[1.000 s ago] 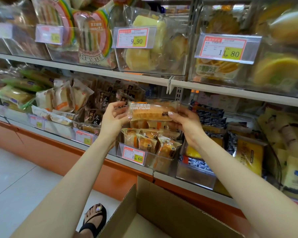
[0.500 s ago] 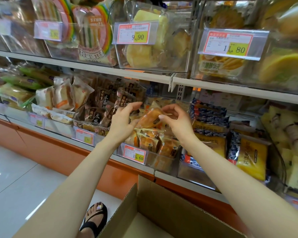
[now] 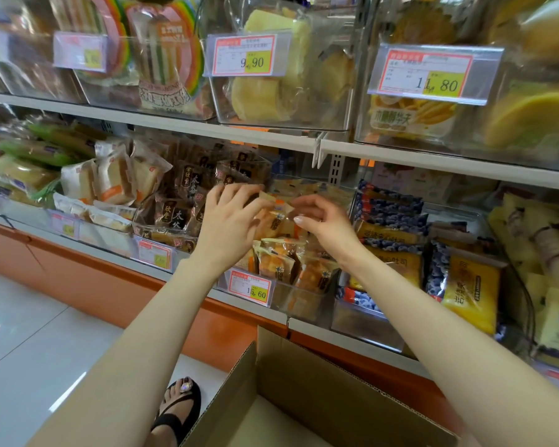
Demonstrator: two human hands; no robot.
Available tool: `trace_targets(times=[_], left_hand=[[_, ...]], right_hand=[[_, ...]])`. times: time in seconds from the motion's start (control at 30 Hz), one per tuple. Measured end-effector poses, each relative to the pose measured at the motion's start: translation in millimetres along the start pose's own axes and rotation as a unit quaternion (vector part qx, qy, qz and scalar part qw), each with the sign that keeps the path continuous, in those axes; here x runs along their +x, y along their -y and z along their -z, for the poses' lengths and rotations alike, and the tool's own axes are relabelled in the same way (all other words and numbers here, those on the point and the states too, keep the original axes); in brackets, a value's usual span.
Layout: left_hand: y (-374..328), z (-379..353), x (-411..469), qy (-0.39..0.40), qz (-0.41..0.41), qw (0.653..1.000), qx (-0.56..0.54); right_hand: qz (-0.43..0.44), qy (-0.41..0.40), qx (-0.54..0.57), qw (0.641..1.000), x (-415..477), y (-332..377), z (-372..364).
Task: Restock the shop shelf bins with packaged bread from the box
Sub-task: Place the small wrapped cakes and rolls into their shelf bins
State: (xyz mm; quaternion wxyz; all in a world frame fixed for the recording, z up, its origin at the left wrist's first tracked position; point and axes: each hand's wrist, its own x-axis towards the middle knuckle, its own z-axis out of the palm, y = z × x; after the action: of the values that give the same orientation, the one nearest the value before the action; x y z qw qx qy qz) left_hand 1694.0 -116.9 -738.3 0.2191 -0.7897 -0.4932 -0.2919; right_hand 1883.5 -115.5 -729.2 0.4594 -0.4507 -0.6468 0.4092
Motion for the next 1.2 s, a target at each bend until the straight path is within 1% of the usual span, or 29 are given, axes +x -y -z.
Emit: trace_targets(times=[0.1,0.17,0.33,0.43,0.53,0.67,0.7,0.77,0.8,0.83,0.93,0.97,1.03,1.13,1.2], left_hand=[[5.1,-0.4,-4.8,0.026,0.030,0.999,0.031],[6.0,-1.6,-7.6,0.046,0.046,0.997,0.032],[6.2,-6.5,-11.2,0.108,0.045,0.991,0.067],[7.5,-10.7,-14.3,0.157,0.066,0.983,0.060],[9.0,-14.9,-19.4,0.177,0.072,0.981,0.026],[11.6,-8.6,-18.1,0.171,0.099,0.980,-0.033],[14.3,-6.3,-18.4,0.145,0.102,0.983,-0.047],[20.8,1.4,-20.2,0.063,0.098,0.991,-0.064],[24.4,5.8,-21.8,0.042,0.097,0.992,-0.066],[26.6,11.1,-23.7,0.050,0.100,0.992,-0.060],[24.8,14.0,-29.3,0.152,0.106,0.983,-0.005],[22.4,10.9,-30.9,0.165,0.109,0.980,0.001],[17.9,4.1,-31.7,0.160,0.126,0.979,-0.011],[16.8,-2.3,-29.8,0.130,0.162,0.977,-0.044],[17.5,-2.4,-28.8,0.122,0.188,0.972,-0.067]], right_hand=[[-0.002,-0.002,-0.018,1.000,-1.9,-0.4,1.0],[-0.006,-0.012,-0.022,1.000,-2.7,-1.5,2.2],[-0.012,-0.030,-0.029,0.999,-4.2,-1.9,5.0],[-0.014,-0.032,-0.024,0.999,-7.0,-1.9,7.6],[-0.016,-0.033,-0.026,0.999,-8.0,-2.1,9.9],[-0.015,-0.034,-0.026,0.999,-9.2,-2.7,11.6],[-0.013,-0.033,-0.025,0.999,-9.7,-2.4,12.1],[-0.007,-0.032,-0.031,0.999,-10.5,-2.0,12.4],[-0.003,-0.031,-0.039,0.999,-10.8,-2.2,12.2],[0.003,-0.027,-0.048,0.998,-11.5,-2.4,11.6],[0.024,0.020,-0.092,0.995,-16.8,-1.5,6.6],[0.035,0.040,-0.115,0.992,-19.4,-0.5,3.8],[0.060,0.067,-0.180,0.980,-23.0,-0.6,-1.8],[0.106,0.093,-0.310,0.940,-25.2,-6.6,-7.4],[0.122,0.089,-0.367,0.918,-25.2,-11.4,-7.6]])
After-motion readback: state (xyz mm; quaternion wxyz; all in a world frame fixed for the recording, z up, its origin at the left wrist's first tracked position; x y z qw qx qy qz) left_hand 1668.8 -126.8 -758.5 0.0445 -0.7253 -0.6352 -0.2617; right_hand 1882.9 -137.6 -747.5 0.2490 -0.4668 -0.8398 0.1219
